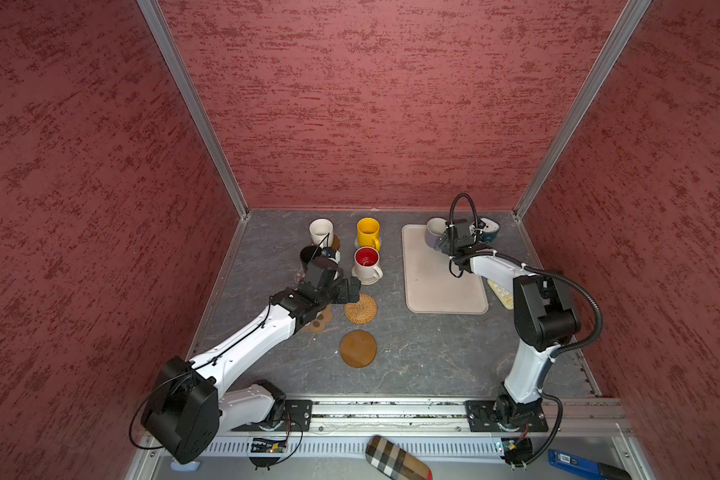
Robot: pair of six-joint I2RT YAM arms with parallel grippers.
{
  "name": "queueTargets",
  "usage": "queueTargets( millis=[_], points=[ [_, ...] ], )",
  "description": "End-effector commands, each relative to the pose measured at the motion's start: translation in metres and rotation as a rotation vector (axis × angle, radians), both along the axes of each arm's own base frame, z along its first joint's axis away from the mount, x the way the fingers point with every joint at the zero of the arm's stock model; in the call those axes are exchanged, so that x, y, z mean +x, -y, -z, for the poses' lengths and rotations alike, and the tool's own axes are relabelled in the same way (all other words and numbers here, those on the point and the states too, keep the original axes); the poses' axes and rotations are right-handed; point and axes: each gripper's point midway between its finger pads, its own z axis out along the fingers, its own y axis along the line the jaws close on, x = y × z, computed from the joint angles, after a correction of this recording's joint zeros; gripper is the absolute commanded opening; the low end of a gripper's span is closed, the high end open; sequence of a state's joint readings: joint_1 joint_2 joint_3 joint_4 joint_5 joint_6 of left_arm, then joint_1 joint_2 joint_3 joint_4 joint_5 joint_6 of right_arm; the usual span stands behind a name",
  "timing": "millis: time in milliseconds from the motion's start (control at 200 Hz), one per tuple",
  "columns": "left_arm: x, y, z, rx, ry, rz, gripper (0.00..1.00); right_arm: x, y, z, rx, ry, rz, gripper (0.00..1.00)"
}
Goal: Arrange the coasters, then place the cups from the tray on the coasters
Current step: 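Open the left gripper while the right gripper descends into the blue floral mug, then grip the rim of the blue floral mug with the right gripper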
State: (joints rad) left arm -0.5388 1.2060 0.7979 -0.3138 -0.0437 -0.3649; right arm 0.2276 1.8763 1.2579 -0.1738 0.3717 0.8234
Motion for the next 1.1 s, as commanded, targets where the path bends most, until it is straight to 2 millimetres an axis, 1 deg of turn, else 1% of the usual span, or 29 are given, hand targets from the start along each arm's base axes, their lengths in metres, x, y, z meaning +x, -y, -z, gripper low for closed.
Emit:
queueTargets(
  millis=[0,271,551,696,812,917,1097],
  points=[
    [-0.002,0.003,-0.003,-0.007,0.018,0.019,0.99,0.001,0.007,0.001,-0.018,-0.008,0.039,0.93],
    [-0.001,0.000,-0.002,0.002,0.021,0.008,0.99,-0.010,0.010,0.012,-0.048,-0.050,0.014,0.92],
    [-0.002,-0.001,-0.002,0.002,0.018,0.003,0.99,-0.022,0.015,0.008,-0.088,-0.064,-0.014,0.90],
    [-0.003,-0.002,-0.001,0.002,0.018,0.003,1.00,-0.027,0.018,0.009,-0.106,-0.082,-0.025,0.88],
    [-0.003,-0.001,-0.001,0.001,0.017,0.004,1.00,-0.031,0.022,0.005,-0.123,-0.079,-0.036,0.84],
    [-0.003,-0.001,-0.001,0.002,0.017,0.005,0.99,-0.033,0.023,0.003,-0.146,-0.084,-0.062,0.78],
    [-0.002,-0.001,0.001,0.005,0.012,0.002,0.99,-0.036,0.022,0.010,-0.164,-0.125,-0.109,0.68]
  ],
)
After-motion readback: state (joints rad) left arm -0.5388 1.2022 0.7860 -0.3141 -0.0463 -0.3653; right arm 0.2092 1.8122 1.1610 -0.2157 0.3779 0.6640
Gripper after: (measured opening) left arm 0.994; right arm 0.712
